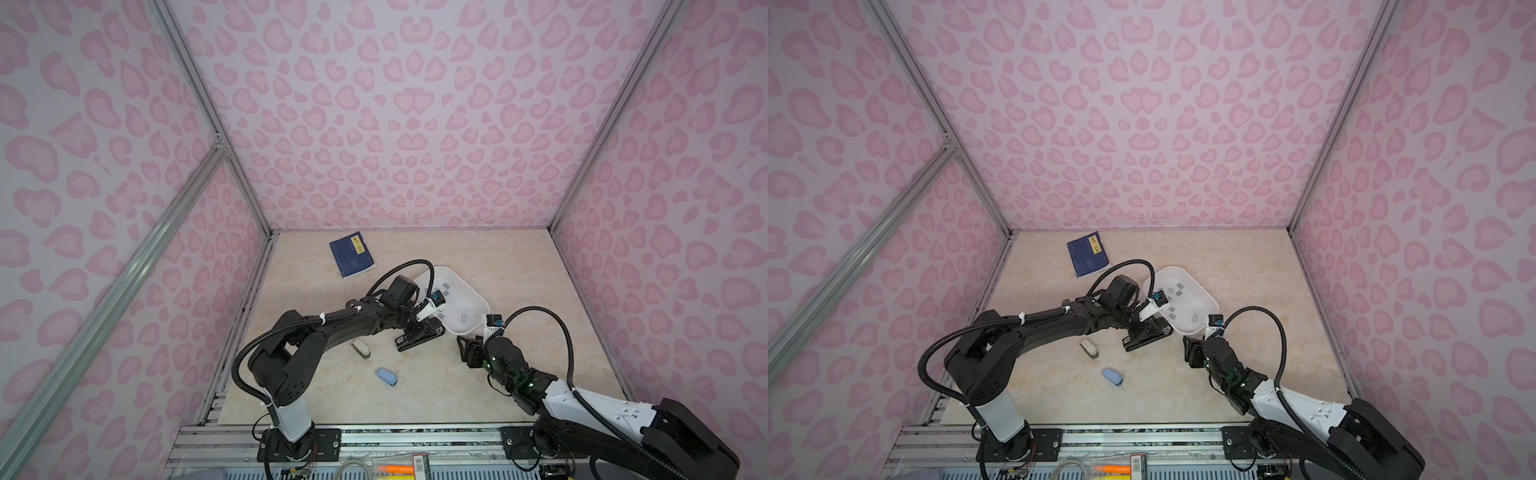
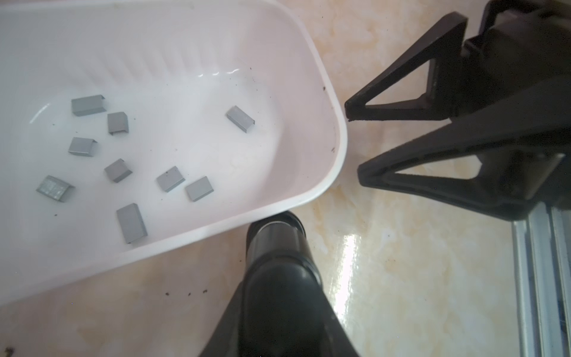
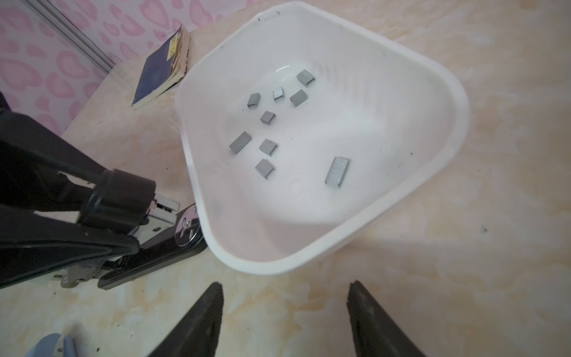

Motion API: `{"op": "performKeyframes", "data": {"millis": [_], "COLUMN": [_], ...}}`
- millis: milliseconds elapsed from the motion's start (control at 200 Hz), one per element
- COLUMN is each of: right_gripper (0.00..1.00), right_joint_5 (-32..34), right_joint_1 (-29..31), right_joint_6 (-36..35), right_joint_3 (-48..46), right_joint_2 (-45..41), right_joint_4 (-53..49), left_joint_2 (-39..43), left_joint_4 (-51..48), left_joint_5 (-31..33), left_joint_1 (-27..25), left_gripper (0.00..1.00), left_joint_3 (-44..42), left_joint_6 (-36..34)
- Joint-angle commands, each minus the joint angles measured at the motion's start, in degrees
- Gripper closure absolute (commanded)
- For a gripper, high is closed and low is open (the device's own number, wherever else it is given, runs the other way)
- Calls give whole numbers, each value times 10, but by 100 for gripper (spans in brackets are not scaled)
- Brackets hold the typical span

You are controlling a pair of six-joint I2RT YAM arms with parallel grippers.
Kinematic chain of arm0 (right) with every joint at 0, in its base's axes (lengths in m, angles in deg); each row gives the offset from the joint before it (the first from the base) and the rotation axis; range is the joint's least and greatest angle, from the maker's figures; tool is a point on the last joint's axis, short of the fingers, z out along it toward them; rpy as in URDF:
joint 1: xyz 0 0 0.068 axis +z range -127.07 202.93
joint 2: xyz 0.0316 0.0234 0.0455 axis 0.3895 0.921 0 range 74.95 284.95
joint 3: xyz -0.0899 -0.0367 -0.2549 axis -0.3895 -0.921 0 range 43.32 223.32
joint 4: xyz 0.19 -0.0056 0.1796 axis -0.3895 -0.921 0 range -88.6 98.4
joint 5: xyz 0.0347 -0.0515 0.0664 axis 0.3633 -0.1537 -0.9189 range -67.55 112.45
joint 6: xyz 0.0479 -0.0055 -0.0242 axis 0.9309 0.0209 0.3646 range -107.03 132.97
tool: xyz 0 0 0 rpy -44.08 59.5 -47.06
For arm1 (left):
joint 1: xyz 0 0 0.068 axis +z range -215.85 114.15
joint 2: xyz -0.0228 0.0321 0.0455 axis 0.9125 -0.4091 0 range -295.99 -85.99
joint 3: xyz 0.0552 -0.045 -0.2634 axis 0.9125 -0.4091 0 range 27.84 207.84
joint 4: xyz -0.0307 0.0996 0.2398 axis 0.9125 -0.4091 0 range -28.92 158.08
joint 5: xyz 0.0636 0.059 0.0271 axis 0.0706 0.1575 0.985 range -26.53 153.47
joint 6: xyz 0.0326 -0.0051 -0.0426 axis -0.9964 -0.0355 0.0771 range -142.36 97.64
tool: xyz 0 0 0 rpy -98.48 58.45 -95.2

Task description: Load the staples into the stapler

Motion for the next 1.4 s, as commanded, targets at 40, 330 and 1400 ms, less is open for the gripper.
{"op": "performKeyframes", "data": {"millis": [40, 330, 1400], "right_gripper": [33, 31, 55], "right_joint_5": [-52, -95, -134], "right_joint_1": [0, 1, 9], "right_joint_6": [-6, 10, 37], "right_joint_3": [14, 23, 55], "right_joint_2": [-58, -163, 4], "right_joint_4": [-39, -45, 19], "left_joint_2": [45, 90, 224], "left_joint_4": [13, 6, 28], "left_joint_5": [-2, 23, -9], "left_joint_1": [-1, -10, -56], "left_gripper": [97, 96, 96], "left_joint_3": [-15, -20, -41], "left_joint_6": [12, 32, 24]}}
